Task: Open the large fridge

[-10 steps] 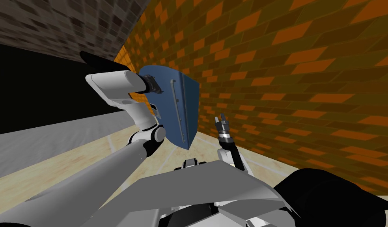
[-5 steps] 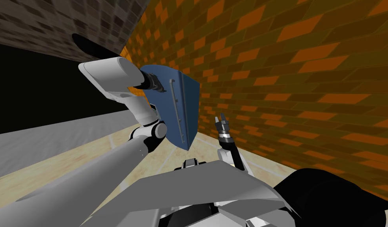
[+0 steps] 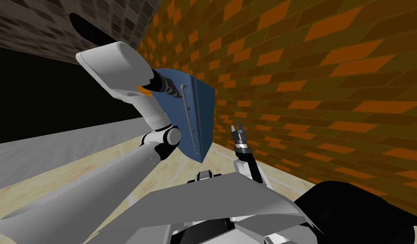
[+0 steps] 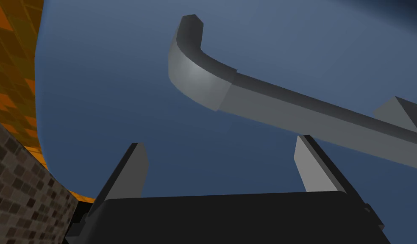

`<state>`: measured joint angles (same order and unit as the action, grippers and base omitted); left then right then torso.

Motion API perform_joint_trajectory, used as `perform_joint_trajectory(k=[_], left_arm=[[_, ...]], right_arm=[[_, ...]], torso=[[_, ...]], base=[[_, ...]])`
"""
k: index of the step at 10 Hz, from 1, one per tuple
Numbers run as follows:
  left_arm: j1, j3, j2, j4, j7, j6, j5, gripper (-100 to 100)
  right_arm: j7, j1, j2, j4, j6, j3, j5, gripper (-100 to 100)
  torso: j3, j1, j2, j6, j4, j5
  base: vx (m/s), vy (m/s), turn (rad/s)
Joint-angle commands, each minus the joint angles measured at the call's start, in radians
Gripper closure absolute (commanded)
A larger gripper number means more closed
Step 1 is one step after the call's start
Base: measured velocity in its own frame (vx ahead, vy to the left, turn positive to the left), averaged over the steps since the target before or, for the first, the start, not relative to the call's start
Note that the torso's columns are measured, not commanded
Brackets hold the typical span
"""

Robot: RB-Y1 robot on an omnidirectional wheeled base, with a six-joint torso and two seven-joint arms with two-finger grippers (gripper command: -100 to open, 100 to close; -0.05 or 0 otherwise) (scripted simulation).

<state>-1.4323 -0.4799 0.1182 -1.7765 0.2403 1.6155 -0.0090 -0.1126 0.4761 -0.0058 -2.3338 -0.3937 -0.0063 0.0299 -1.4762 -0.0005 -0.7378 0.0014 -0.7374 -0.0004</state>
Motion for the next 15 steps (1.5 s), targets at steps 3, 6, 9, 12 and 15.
perform_joint_trajectory(k=[3, 6, 9, 12, 15], left_arm=[[-0.079, -0.012, -0.021, 0.037, 0.024, 0.108, 0.002, -100], [-0.080, -0.015, -0.022, 0.034, 0.023, 0.116, 0.002, -100], [-0.095, -0.037, -0.046, 0.011, 0.011, 0.159, 0.040, 100], [-0.112, -0.058, -0.070, -0.013, 0.000, 0.199, 0.077, 100], [-0.129, -0.080, -0.094, -0.037, -0.012, 0.238, 0.114, 100]], right_arm=[[0.000, 0.000, 0.000, 0.000, 0.000, 0.000, 0.000, 0], [0.000, 0.000, 0.000, 0.000, 0.000, 0.000, 0.000, 0], [0.000, 0.000, 0.000, 0.000, 0.000, 0.000, 0.000, 0], [0.000, 0.000, -0.001, 0.000, 0.000, -0.001, 0.000, 0], [0.000, 0.000, 0.000, 0.000, 0.000, 0.000, 0.000, 0]], torso=[[-0.001, -0.004, 0.002, 0.001, 0.000, -0.002], [-0.002, -0.001, 0.002, 0.001, 0.001, -0.001], [-0.001, 0.005, 0.001, 0.001, 0.002, 0.001], [0.000, 0.003, 0.000, -0.002, 0.000, 0.001], [0.001, -0.004, -0.002, -0.001, -0.001, -0.001]], base=[[0.035, -0.036, 0.033], [0.013, -0.014, 0.008], [-0.055, 0.151, -0.030], [-0.080, 0.304, -0.044], [-0.128, 0.280, -0.037]])
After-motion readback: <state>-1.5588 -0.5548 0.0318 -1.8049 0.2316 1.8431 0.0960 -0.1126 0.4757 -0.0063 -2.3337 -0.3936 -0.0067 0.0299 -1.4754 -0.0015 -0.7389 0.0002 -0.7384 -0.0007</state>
